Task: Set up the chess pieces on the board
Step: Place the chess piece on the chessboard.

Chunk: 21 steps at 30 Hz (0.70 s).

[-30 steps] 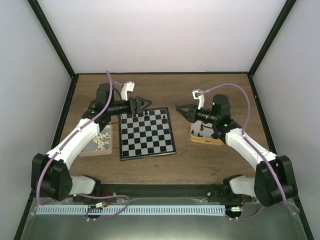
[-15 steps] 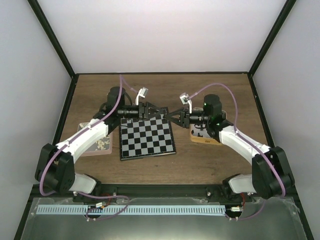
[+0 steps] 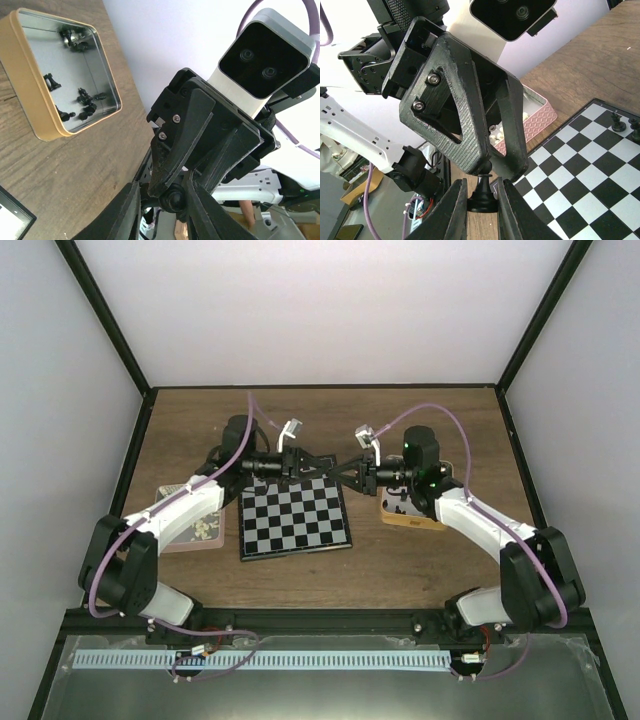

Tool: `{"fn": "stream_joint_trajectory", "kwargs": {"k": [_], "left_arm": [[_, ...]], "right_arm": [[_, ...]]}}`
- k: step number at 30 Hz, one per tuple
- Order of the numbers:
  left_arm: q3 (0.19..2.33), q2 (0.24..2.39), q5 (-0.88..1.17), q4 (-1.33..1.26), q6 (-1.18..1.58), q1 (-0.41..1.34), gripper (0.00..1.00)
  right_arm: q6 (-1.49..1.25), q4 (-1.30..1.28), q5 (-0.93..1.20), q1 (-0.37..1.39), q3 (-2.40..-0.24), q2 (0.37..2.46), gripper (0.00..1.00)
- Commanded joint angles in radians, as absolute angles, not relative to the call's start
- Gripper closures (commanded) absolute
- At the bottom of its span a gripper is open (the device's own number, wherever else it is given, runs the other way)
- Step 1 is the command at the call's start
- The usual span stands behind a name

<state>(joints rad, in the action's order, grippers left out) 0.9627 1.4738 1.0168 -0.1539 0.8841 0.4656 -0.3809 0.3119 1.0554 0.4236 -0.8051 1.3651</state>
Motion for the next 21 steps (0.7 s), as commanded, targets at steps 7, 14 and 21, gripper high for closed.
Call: {"fn": "stream_joint_trajectory", "kwargs": {"k": [7,14,21], "left_arm": [[0.962,1.495,1.054,-0.217,0.890,0.479,0.89],[0.949,1.489,1.022,-0.202,0.862,0.477,0.96],[0.993,1.492,0.638,0.125,0.562,0.454,0.96]], "right_arm": [[-0.347,0.277,1.058,0.434,-0.856,1.385,0.86],[-0.330,0.222,0.975,0.435,-0.853,1.366,0.67],[-0.324,0.090,0.587,0.434,-0.797,1.291,0.33]]}}
